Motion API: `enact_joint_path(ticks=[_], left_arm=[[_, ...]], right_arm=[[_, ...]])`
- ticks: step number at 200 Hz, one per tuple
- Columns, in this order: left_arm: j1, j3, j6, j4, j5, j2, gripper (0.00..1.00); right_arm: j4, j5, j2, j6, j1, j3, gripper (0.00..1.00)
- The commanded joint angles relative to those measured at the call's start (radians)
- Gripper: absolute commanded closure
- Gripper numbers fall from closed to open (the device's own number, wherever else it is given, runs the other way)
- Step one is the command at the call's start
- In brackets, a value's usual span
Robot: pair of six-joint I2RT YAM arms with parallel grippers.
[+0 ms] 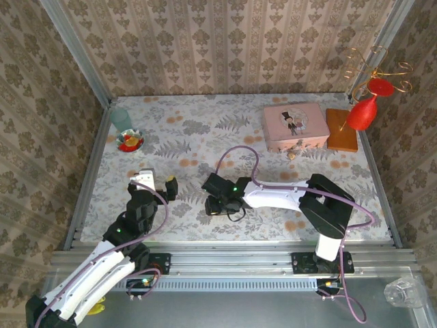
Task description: Unlock the padlock with the key
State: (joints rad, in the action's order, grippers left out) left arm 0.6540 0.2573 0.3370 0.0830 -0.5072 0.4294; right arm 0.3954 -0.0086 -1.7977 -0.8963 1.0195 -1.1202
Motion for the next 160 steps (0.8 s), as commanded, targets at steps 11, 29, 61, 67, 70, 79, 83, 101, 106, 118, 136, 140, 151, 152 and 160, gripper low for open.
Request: enact_joint_path(ticks=[11, 29, 61, 67, 70, 79, 83, 101, 106, 118, 136, 140, 151, 152, 160], left_arm=[[-0.001, 0.002, 0.016, 0.023, -0.022, -0.003, 0.00], [-0.001, 0.003, 0.019, 0.023, -0.025, -0.003, 0.00], [-0.001, 0.006, 0.023, 0.030, -0.034, -0.003, 0.00], [-0.001, 0.008, 0.023, 0.033, -0.034, -0.003, 0.00], [-0.001, 0.007, 0.023, 0.034, -0.035, -0.003, 0.00], [-0.001, 0.010, 0.025, 0.035, -0.034, -0.003, 0.00], [-0.001, 0.010, 0.025, 0.035, -0.034, -0.004, 0.00], [-0.002, 0.008, 0.025, 0.037, -0.033, -0.007, 0.00], [-0.002, 0.008, 0.025, 0.036, -0.033, -0.008, 0.00], [-0.002, 0.008, 0.025, 0.037, -0.031, -0.010, 0.00], [-0.002, 0.008, 0.026, 0.035, -0.030, -0.010, 0.00], [-0.002, 0.007, 0.025, 0.035, -0.030, -0.010, 0.00], [-0.002, 0.005, 0.025, 0.032, -0.027, -0.009, 0.00], [-0.002, 0.005, 0.025, 0.031, -0.027, -0.009, 0.00], [-0.002, 0.004, 0.023, 0.029, -0.024, -0.009, 0.00]], right_arm=[[0.054, -0.024, -0.031, -0.007, 0.019, -0.049, 0.56], [0.069, -0.032, -0.051, 0.001, 0.024, -0.068, 0.59], [0.074, -0.042, -0.071, 0.011, 0.031, -0.087, 0.63], [0.074, -0.042, -0.073, 0.011, 0.031, -0.087, 0.63], [0.074, -0.041, -0.074, 0.011, 0.031, -0.087, 0.63], [0.074, -0.041, -0.077, 0.009, 0.031, -0.086, 0.64], [0.075, -0.041, -0.079, 0.008, 0.031, -0.086, 0.64], [0.079, -0.038, -0.085, 0.003, 0.033, -0.085, 0.64], [0.079, -0.037, -0.086, 0.003, 0.033, -0.084, 0.64], [0.079, -0.038, -0.093, 0.001, 0.034, -0.085, 0.64], [0.076, -0.042, -0.099, 0.002, 0.034, -0.083, 0.68], [0.076, -0.044, -0.102, 0.002, 0.034, -0.083, 0.68], [0.076, -0.044, -0.105, 0.006, 0.034, -0.083, 0.69], [0.076, -0.044, -0.105, 0.006, 0.034, -0.083, 0.69], [0.076, -0.045, -0.108, 0.006, 0.034, -0.085, 0.70]])
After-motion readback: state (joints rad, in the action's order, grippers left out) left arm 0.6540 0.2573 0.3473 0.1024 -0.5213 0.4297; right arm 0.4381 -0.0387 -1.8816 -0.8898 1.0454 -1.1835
